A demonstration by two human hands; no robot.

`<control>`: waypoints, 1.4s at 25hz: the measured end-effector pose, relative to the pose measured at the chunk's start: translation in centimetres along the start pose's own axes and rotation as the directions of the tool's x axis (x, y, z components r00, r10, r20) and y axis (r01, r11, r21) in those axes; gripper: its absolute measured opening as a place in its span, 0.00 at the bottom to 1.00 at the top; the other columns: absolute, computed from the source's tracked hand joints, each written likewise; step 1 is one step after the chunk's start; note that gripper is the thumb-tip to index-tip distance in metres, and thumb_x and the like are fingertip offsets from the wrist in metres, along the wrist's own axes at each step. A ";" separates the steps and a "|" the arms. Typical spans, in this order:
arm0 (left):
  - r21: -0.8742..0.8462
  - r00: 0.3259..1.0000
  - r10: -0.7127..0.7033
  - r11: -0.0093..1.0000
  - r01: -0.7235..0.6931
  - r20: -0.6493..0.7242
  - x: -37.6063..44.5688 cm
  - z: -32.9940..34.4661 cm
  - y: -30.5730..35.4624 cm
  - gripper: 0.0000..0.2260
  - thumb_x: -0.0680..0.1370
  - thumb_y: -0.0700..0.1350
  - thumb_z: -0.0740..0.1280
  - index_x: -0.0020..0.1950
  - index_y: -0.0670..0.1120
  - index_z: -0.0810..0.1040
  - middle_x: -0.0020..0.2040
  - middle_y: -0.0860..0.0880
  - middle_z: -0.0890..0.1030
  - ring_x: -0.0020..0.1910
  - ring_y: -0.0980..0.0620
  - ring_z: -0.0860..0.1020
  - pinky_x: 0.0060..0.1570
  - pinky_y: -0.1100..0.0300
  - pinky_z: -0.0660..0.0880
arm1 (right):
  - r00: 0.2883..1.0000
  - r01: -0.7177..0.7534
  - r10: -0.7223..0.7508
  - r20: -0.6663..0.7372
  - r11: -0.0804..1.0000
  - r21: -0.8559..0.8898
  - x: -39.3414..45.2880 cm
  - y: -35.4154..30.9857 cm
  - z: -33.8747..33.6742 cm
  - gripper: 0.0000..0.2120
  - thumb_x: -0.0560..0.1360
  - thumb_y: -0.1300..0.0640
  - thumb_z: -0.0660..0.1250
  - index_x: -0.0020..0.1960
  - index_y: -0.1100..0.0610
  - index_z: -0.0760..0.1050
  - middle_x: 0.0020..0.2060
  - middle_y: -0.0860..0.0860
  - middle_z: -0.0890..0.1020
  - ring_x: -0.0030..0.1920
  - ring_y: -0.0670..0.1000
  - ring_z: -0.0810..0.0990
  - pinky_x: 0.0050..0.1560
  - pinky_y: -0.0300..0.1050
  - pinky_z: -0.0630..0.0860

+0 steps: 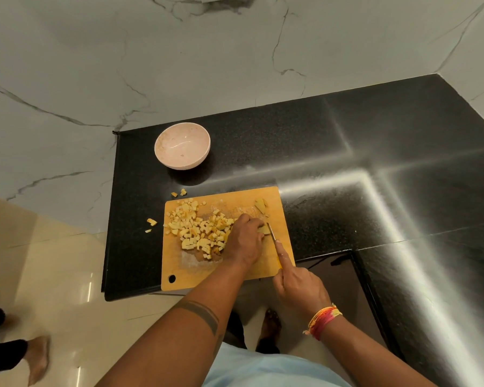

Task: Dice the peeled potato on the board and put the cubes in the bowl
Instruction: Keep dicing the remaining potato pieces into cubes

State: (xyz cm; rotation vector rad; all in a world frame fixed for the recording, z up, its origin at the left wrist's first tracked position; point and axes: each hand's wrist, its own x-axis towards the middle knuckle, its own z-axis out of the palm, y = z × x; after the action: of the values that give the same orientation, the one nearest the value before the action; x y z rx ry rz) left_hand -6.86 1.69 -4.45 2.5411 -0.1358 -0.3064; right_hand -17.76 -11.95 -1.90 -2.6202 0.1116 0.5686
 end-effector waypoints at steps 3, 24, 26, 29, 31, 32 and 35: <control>0.002 1.000 -0.019 1.000 0.019 0.003 0.0 -0.1 0.1 0.14 0.82 0.43 0.66 0.68 0.47 0.79 0.61 0.49 0.75 0.60 0.49 0.75 0.62 0.54 0.75 | 1.000 0.021 -0.020 0.016 0.999 -0.040 0.9 -0.8 0.0 0.36 0.82 0.51 0.53 0.82 0.44 0.36 0.30 0.47 0.73 0.29 0.51 0.74 0.33 0.49 0.71; -0.005 0.998 -0.052 0.999 0.051 -0.033 -1.0 -0.2 -0.2 0.15 0.82 0.45 0.66 0.69 0.48 0.76 0.64 0.50 0.73 0.63 0.49 0.74 0.63 0.53 0.75 | 1.000 0.027 -0.027 0.011 0.999 -0.034 -1.0 -0.7 0.5 0.38 0.81 0.51 0.53 0.81 0.43 0.31 0.32 0.48 0.76 0.31 0.53 0.77 0.36 0.51 0.76; -0.007 0.998 -0.048 0.999 0.048 -0.040 -1.0 -0.3 -0.2 0.14 0.82 0.44 0.65 0.68 0.48 0.77 0.63 0.50 0.74 0.62 0.50 0.74 0.62 0.55 0.75 | 1.000 0.022 -0.021 0.015 0.999 -0.040 -0.2 -1.4 0.3 0.37 0.81 0.51 0.53 0.82 0.43 0.33 0.32 0.48 0.75 0.30 0.52 0.74 0.35 0.50 0.72; 0.019 0.999 -0.023 1.000 0.024 -0.044 -0.9 -0.3 -0.3 0.11 0.83 0.45 0.65 0.65 0.47 0.78 0.61 0.49 0.75 0.60 0.50 0.74 0.60 0.55 0.76 | 0.999 0.003 -0.001 0.041 0.998 -0.068 1.0 -2.1 0.2 0.37 0.81 0.52 0.53 0.82 0.45 0.35 0.33 0.49 0.75 0.29 0.52 0.72 0.34 0.49 0.69; 0.022 0.999 -0.024 0.999 0.025 -0.042 -0.6 0.0 -0.3 0.10 0.83 0.44 0.64 0.62 0.47 0.78 0.59 0.49 0.75 0.59 0.49 0.74 0.59 0.53 0.76 | 0.998 -0.004 0.009 0.058 0.997 -0.083 1.3 -2.2 0.5 0.37 0.81 0.52 0.53 0.82 0.45 0.33 0.35 0.51 0.76 0.31 0.54 0.73 0.36 0.49 0.71; 0.017 0.999 -0.031 0.999 0.031 -0.041 -0.6 0.1 -0.3 0.09 0.83 0.45 0.63 0.62 0.47 0.78 0.58 0.49 0.76 0.58 0.49 0.74 0.58 0.52 0.77 | 0.998 -0.002 0.008 0.061 0.995 -0.097 1.3 -2.3 0.7 0.37 0.82 0.52 0.52 0.82 0.45 0.32 0.36 0.52 0.76 0.32 0.55 0.74 0.36 0.50 0.71; 0.026 0.998 -0.047 0.998 0.048 -0.046 -0.6 0.0 0.1 0.09 0.82 0.45 0.64 0.60 0.47 0.79 0.57 0.49 0.76 0.57 0.49 0.75 0.57 0.52 0.77 | 0.998 0.021 -0.014 0.066 0.994 -0.107 1.1 -1.9 0.8 0.37 0.82 0.51 0.52 0.81 0.45 0.31 0.36 0.52 0.77 0.32 0.55 0.74 0.35 0.49 0.71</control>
State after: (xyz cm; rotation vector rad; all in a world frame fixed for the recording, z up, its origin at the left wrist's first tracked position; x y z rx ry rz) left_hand -7.42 1.73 -4.30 2.5795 -0.0627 -0.2664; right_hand -16.73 -9.91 -2.19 -2.6999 0.0380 0.6709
